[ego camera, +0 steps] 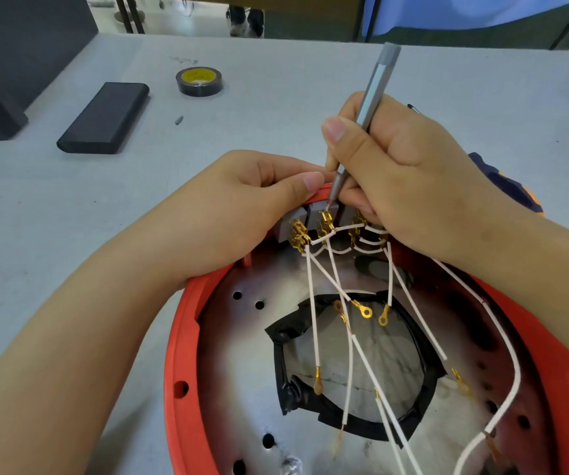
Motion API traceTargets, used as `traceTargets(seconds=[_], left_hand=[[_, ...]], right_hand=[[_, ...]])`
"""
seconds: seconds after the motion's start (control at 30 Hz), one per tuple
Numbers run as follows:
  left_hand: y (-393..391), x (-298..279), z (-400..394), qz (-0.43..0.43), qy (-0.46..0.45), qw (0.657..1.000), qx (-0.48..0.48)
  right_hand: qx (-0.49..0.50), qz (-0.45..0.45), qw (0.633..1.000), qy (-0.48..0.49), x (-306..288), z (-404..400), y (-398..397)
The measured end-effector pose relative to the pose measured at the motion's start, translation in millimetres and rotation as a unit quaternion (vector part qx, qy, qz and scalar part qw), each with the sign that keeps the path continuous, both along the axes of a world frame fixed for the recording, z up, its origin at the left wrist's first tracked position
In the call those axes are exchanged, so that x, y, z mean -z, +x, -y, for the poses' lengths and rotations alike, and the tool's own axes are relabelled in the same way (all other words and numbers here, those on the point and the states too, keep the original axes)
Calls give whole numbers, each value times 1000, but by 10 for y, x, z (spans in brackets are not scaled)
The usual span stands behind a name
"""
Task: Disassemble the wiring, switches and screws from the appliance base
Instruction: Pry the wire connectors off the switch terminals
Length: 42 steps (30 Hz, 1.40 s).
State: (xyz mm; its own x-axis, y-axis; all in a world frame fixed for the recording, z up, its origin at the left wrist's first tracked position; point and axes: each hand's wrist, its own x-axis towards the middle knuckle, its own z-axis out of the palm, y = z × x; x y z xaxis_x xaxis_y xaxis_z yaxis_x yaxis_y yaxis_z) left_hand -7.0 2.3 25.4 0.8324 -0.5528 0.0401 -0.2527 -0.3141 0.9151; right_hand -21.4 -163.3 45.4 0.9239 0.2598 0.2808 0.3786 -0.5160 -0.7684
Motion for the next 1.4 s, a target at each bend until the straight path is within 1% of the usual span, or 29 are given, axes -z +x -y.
traceTargets(seconds=[0.1,0.3,0.5,0.6,0.73,0.97,1.13,1.27,1.4], left_hand=[[-13,-17,4,1,8,1000,-9],[6,-11,-4,6,23,1000,-20],[1,-29,2,16,26,999,-23],[5,-10,3,4,14,1000,-19],[8,2,10,-32,0,999,-20],[15,12,5,-35,-8,999,-19],[17,17,0,-18,-2,1000,-10],[12,3,-23,-12,23,999,-19],[18,-39,-112,9,68,997,-41]], right_hand=[[-1,-21,1000,5,-12,-15,16],[-6,-62,998,-20,-89,-73,109],[0,-70,997,-30,-86,-72,129],[4,-62,998,0,-56,-47,74],[39,-37,997,55,-6,15,15],[42,-51,997,31,-20,5,-1],[28,-103,987,121,-123,17,-18],[-1,-135,984,114,-246,89,-62],[-35,-183,971,151,-263,162,-185]])
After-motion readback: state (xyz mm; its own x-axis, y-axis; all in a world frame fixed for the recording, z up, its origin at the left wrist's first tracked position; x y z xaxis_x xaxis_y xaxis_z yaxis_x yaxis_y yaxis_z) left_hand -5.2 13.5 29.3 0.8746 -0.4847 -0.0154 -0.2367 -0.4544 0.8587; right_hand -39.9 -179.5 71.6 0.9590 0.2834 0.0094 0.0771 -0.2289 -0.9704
